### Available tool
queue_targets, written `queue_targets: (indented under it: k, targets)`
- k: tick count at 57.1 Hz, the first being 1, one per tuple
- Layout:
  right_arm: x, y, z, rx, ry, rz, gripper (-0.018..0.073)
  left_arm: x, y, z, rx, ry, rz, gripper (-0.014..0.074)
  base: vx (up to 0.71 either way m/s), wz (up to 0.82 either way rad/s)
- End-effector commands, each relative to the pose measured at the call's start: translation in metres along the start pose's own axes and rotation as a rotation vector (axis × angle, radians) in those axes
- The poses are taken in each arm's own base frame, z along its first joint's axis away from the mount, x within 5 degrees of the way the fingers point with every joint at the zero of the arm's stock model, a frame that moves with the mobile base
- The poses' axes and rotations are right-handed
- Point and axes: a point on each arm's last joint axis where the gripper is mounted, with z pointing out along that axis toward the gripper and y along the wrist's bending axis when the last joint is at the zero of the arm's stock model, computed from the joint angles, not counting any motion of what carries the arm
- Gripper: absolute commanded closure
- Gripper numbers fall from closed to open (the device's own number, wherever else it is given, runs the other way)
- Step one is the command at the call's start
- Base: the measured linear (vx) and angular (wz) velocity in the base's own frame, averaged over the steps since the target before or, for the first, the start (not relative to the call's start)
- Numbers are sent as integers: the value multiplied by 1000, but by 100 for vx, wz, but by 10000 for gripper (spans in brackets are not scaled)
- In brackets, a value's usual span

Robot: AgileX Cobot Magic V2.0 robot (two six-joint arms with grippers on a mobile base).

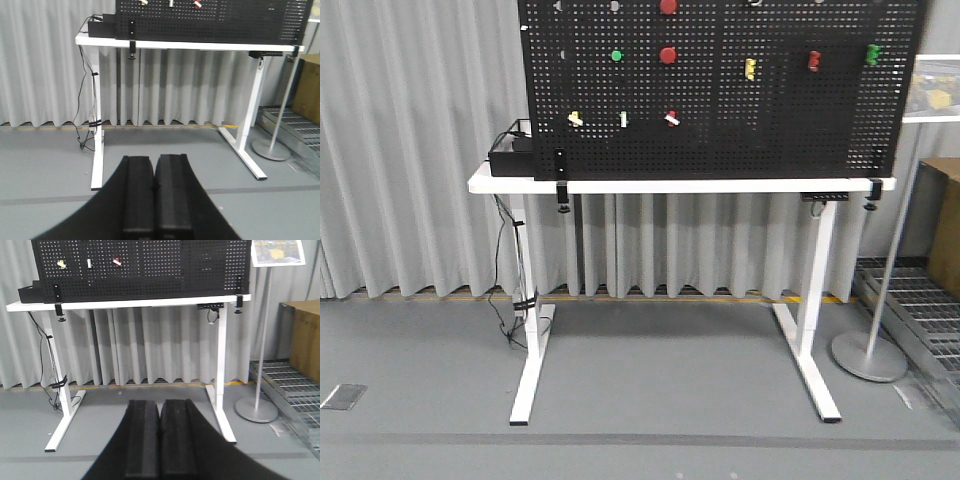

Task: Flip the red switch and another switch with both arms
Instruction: 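Drive the base forward up to the black pegboard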

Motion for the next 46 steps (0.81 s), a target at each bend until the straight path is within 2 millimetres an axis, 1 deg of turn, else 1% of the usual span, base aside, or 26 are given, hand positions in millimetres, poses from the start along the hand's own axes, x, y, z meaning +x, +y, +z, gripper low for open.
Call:
queue_targets:
  k: [1,21,46]
  targets:
    - [-7,0,-1,-3,-91,-8,565,-2,1,-1,-3,-86,-23,594,26,10]
    - [-7,0,-1,-3,-91,-8,565,-2,1,-1,-3,-86,-23,594,30,0]
    - [-7,0,-1,-3,-91,-8,565,-2,1,-1,-3,-86,-23,594,42,4]
